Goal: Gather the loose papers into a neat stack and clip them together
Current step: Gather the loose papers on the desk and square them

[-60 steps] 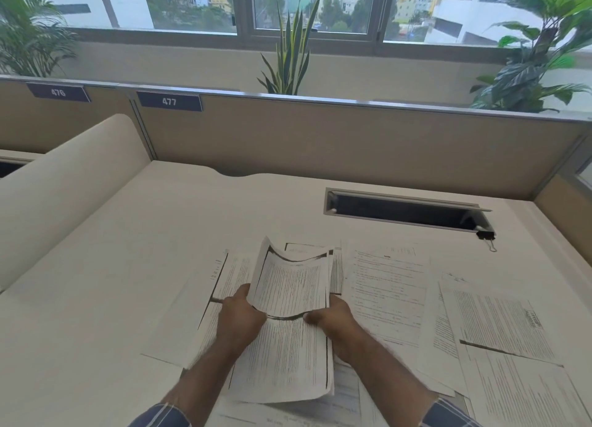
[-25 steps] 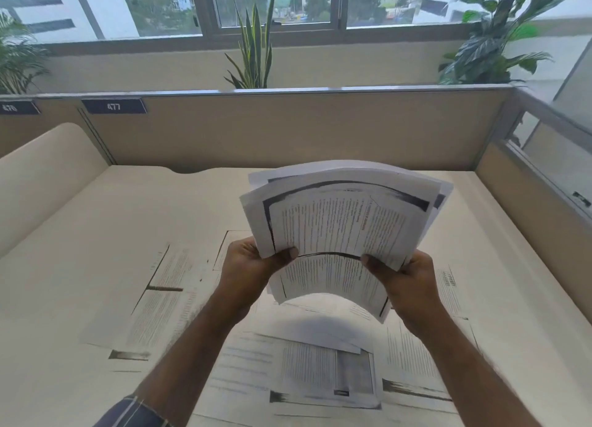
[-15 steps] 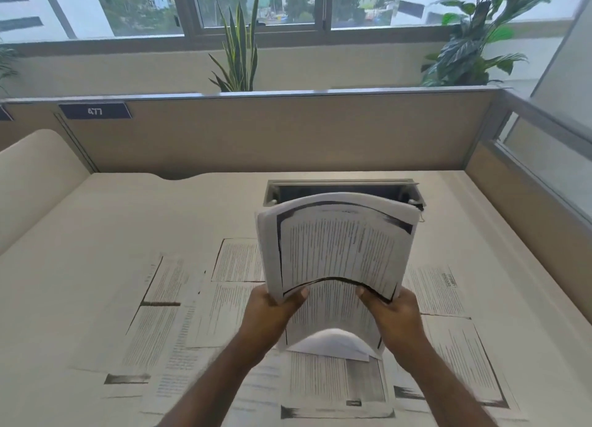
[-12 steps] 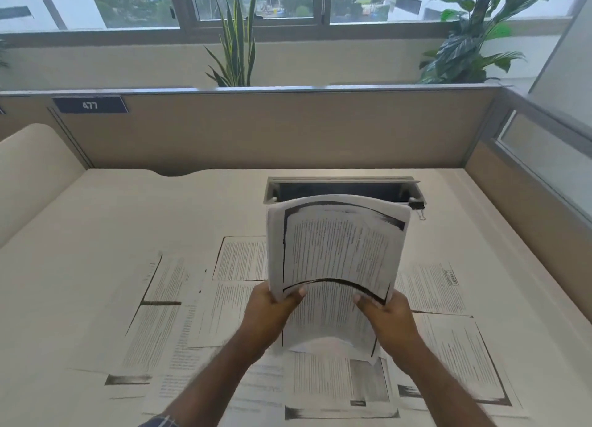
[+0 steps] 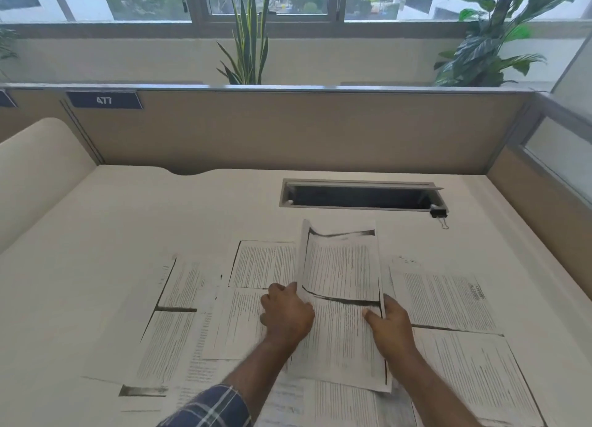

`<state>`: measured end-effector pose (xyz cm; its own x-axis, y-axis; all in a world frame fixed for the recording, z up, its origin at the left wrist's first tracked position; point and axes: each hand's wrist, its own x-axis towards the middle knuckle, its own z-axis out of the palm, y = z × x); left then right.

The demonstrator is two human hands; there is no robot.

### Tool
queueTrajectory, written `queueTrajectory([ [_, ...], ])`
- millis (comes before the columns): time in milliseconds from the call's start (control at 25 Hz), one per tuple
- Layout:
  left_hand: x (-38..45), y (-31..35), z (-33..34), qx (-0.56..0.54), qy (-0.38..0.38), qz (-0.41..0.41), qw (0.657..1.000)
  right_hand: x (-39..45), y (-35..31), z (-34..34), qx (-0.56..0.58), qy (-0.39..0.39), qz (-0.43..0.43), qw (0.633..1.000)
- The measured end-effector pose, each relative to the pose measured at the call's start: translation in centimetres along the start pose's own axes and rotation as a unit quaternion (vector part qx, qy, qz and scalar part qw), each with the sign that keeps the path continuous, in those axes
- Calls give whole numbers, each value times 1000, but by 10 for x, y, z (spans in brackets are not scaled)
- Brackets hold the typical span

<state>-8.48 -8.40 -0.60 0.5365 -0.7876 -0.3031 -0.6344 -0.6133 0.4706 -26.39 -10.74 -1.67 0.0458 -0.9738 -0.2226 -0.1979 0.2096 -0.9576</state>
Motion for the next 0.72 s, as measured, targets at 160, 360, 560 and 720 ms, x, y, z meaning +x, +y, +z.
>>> queueTrajectory([
  [160,8,1,12,-90,-20,25,995,5,18,2,-8,19,36,999],
  [360,7,-1,-6,-340,-53,-30,938,3,16,-4,34,10,50,998],
  [560,-4,-9,-50,-357,-139,21,923,-5,1,-10,81,-23,64,994],
  [720,-22,-14,-81,-418,-197,97,882,-9,-18,-8,156,-43,33,986],
])
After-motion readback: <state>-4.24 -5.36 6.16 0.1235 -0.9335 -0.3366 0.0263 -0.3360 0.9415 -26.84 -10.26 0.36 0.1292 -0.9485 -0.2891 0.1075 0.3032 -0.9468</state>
